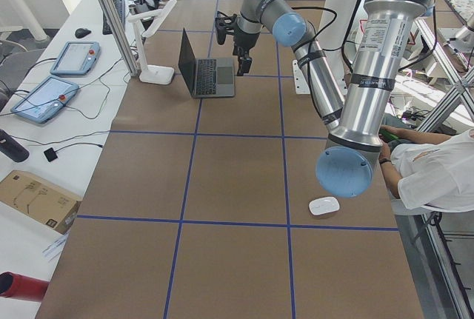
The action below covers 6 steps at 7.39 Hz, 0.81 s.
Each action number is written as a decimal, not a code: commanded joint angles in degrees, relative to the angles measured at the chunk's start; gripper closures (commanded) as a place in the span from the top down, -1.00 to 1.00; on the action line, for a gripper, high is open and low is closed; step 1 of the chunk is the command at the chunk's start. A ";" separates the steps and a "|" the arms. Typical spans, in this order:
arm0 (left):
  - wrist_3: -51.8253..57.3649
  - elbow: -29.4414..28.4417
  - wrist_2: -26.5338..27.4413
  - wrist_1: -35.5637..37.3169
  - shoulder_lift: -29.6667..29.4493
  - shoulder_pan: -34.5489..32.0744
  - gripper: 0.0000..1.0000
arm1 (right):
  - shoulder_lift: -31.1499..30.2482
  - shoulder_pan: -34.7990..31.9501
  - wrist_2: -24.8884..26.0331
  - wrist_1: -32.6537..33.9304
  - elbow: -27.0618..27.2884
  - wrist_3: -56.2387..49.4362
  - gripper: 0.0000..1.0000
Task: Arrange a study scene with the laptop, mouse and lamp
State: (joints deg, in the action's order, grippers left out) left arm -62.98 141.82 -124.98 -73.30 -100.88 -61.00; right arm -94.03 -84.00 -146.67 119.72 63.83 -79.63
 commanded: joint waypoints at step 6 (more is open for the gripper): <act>-0.13 0.12 0.00 0.09 0.07 0.00 0.98 | -0.63 0.24 -3.36 2.44 0.33 -0.52 0.95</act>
State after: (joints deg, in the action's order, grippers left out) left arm -63.11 141.92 -124.98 -73.21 -100.81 -61.00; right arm -94.64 -83.79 -149.42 121.29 64.12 -80.04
